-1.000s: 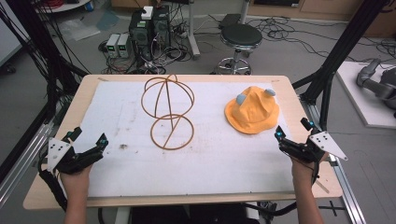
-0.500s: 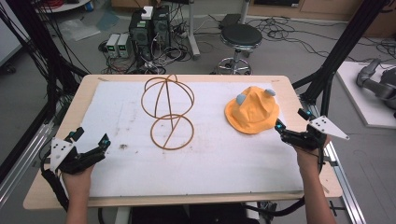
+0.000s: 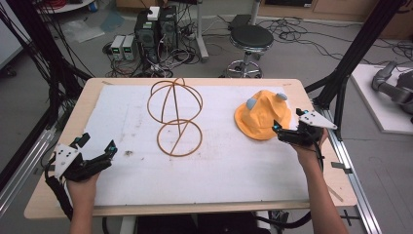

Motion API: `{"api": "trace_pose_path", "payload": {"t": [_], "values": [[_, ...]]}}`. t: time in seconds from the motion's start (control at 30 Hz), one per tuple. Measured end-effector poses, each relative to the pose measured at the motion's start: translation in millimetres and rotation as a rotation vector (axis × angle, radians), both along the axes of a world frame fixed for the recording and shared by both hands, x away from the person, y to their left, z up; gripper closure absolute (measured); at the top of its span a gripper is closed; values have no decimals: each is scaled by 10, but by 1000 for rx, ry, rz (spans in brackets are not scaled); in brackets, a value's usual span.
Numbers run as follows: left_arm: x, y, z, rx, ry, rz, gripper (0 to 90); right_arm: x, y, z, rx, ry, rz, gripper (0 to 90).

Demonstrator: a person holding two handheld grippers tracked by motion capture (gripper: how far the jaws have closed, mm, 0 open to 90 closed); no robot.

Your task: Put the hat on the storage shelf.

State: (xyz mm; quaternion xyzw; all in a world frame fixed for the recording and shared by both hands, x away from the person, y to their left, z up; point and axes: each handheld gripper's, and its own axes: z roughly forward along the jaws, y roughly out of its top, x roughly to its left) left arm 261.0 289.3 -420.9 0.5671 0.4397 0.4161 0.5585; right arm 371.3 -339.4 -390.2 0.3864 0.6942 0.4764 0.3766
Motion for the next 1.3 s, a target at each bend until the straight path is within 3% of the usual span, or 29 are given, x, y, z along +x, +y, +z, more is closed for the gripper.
{"api": "trace_pose_path", "payload": {"t": [0.2, 0.3, 0.37, 0.7, 0.93, 1.03, 1.1, 1.3], "values": [[-8, 11, 0, -2, 0, 1, 109, 145, 157, 14, -67, 17, 13, 56], [-8, 17, -3, -4, 0, 3, 109, 217, 180, 5, -65, 10, 10, 92], [-9, 23, -7, -5, 3, 5, 109, 280, 173, -44, -77, 36, -1, 132], [-12, 26, -16, -2, 10, 6, 109, 436, 143, -135, -73, 72, -34, 171], [-4, 12, -26, -1, 16, 4, 109, 525, 190, -76, -87, 76, -43, 215], [-9, 17, -27, 0, 15, 4, 109, 563, 213, -72, -97, 72, -45, 269], [-13, 21, -29, 0, 16, 5, 109, 603, 232, -107, -109, 93, -45, 327], [-16, 28, -38, -3, 17, 10, 109, 655, 251, -167, -119, 111, -61, 381]]}}
